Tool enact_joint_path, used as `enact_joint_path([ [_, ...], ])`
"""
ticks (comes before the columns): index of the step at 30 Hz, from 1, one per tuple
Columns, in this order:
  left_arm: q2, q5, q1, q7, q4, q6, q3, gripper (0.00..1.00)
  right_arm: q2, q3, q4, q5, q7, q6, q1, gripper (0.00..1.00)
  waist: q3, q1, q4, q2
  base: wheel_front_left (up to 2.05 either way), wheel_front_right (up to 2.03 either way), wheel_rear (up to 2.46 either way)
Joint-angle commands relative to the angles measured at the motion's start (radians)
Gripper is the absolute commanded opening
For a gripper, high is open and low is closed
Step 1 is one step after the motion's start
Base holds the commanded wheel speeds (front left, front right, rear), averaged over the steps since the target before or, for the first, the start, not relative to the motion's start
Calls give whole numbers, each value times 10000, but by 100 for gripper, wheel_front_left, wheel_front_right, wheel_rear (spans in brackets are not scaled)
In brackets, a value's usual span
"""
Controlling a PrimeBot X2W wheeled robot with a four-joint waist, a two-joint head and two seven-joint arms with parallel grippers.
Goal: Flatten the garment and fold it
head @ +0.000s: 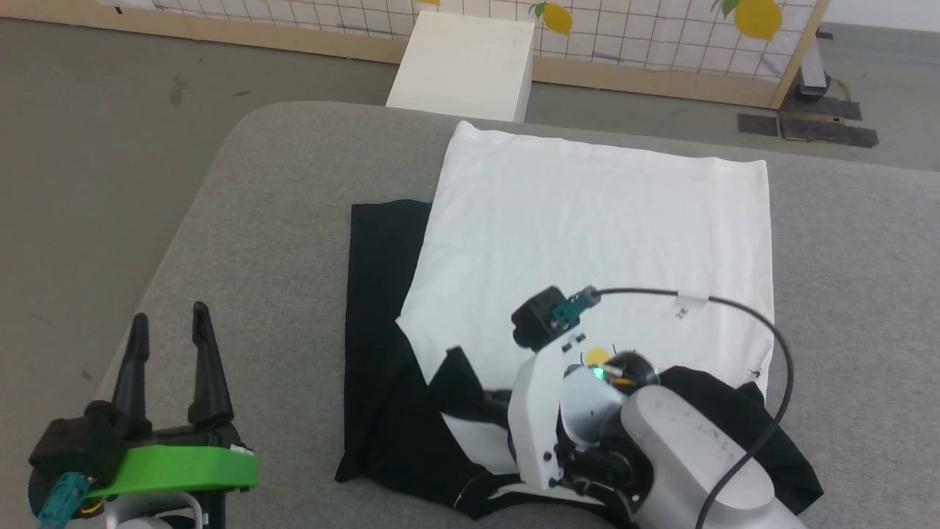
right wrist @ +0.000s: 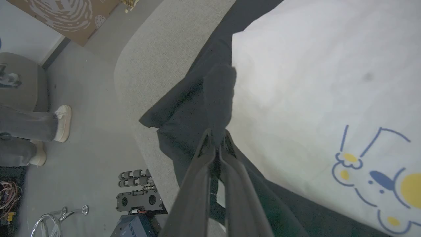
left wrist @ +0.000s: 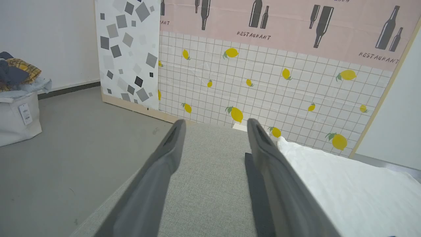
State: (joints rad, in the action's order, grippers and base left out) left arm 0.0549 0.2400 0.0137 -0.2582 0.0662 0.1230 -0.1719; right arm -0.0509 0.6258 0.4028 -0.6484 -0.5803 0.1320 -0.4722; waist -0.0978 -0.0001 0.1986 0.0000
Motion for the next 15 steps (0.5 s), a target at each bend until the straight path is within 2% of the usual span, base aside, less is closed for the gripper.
enact_joint_path([
  [1, -45, 201, 44, -36, -99, 70, 97, 100, 4, 156, 329, -392, 224, -13, -80, 0, -78, 1, 56, 0, 0, 0, 0],
  [3, -45, 228, -33, -36, -173, 71, 185, 100, 4, 419, 828, -652, 456, -13, -192, 0, -120, 1, 95, 0, 0, 0, 0],
  [4, -45, 240, -61, -36, -214, 71, 226, 100, 5, 538, 1001, -715, 572, -13, -263, 31, -137, 1, 111, 0, 0, 0, 0],
  [5, -45, 249, -94, -36, -251, 71, 260, 100, 5, 596, 1157, -926, 749, -13, -319, 100, -152, 1, 122, 0, 0, 0, 0],
  [11, -46, 249, -68, -36, -394, 69, 199, 100, 5, 506, 1033, -2298, 1779, -13, -906, 100, -72, 1, -72, 0, 0, 0, 0],
  [15, -46, 228, 14, -36, -469, 69, 137, 100, 6, -481, 833, -2563, 2882, -13, -1254, 100, 74, 1, -325, 0, 0, 0, 0],
])
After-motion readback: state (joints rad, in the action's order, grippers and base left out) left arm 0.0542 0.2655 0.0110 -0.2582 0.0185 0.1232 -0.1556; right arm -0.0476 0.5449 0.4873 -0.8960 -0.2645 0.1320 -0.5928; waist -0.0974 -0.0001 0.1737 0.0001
